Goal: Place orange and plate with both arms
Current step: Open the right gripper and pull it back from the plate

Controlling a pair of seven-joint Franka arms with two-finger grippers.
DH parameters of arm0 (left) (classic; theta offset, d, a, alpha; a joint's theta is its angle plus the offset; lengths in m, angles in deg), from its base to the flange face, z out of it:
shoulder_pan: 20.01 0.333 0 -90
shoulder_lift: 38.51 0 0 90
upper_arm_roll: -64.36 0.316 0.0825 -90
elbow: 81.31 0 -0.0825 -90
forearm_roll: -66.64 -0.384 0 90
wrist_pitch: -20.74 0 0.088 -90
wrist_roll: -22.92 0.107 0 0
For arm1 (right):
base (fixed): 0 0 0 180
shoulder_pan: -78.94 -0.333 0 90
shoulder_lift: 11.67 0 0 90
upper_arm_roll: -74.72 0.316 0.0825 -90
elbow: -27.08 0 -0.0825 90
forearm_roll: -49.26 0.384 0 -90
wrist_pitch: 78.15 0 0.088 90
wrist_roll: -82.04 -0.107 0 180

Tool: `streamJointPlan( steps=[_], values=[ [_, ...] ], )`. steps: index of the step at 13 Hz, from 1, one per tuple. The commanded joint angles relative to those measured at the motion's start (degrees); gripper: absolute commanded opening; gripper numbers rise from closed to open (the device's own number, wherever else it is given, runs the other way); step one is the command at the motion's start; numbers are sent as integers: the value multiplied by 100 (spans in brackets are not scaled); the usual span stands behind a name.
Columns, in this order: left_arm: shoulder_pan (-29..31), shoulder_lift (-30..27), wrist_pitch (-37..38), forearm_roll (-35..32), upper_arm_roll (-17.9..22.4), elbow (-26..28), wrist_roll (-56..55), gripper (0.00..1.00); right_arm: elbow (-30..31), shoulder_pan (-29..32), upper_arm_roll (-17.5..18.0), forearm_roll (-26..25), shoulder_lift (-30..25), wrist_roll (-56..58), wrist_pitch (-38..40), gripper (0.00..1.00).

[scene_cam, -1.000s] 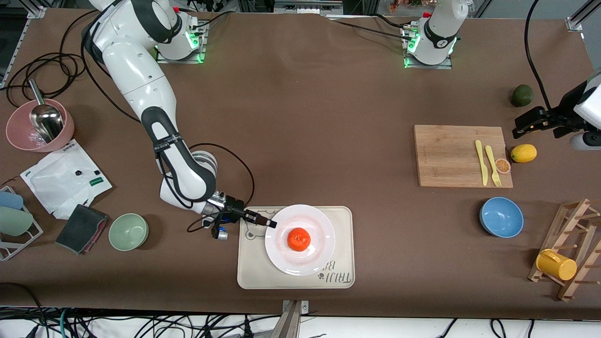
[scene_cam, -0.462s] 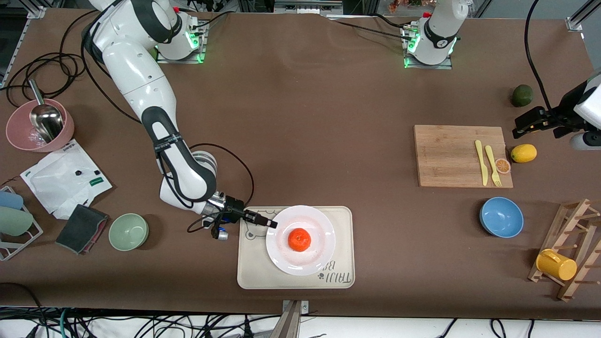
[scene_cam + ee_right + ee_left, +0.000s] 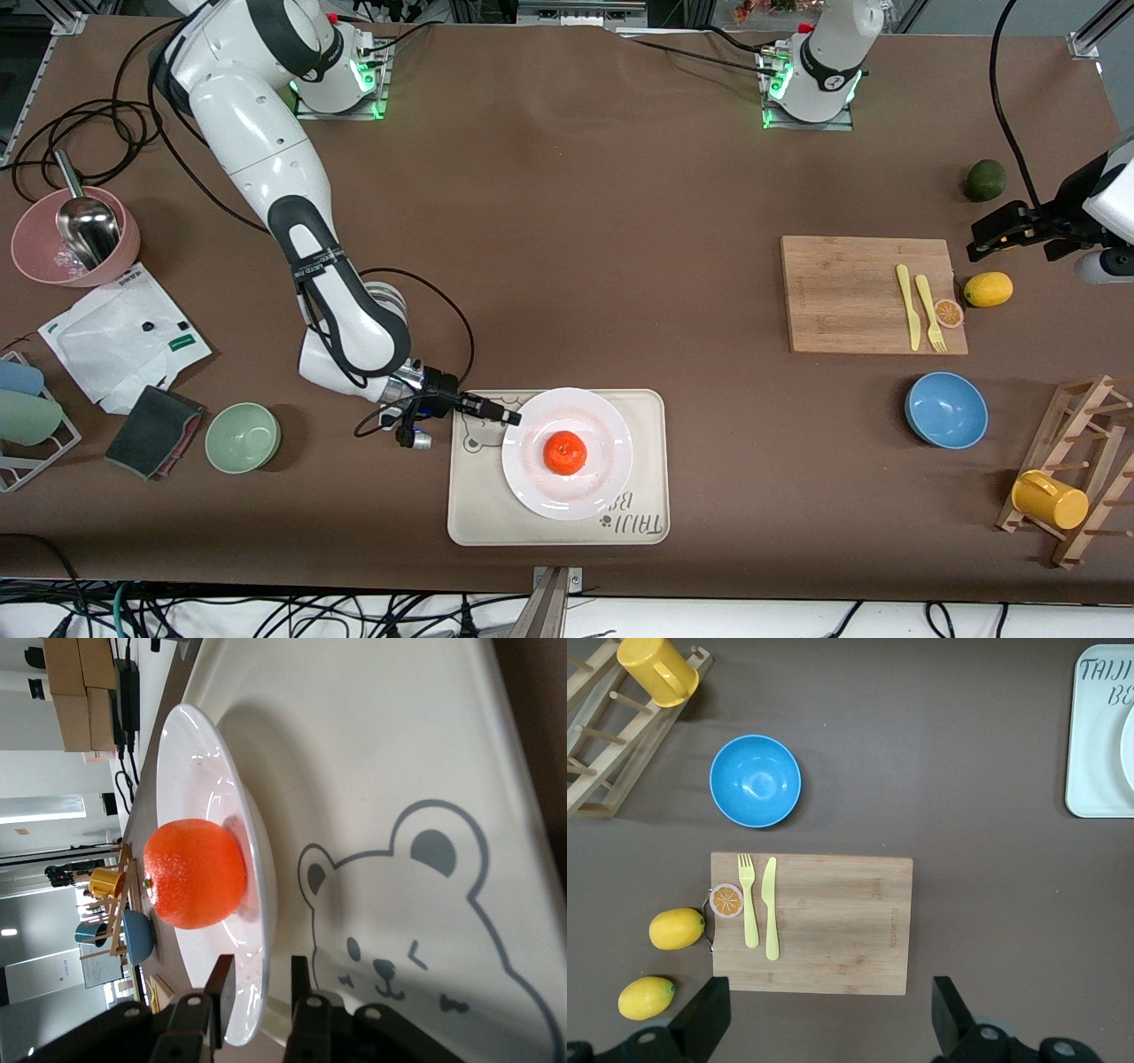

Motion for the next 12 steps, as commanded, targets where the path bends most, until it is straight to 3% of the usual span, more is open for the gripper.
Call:
streamJointPlan(
  steps=[1,5,7,8,9,12],
  values=[
    [21,55,76,-106,-21,-148,29,100,658,41,-89,-178,-548,-129,52,34],
    [21,55,85,-106,-21,-148,29,100,1439,59,-309,-440,-1206,-120,69,48],
    [21,55,76,-106,-21,-148,29,100,1932,120,-423,-503,-1663,-68,70,67],
    [21,55,76,-106,-21,-148,29,100,2178,120,-458,-529,-1883,2,70,94],
    [21,55,76,-106,-21,-148,29,100,2424,120,-520,-538,-2094,220,70,100],
    [12,55,76,-106,-21,-148,20,100,3311,138,-739,-808,-2884,434,78,100]
  ],
)
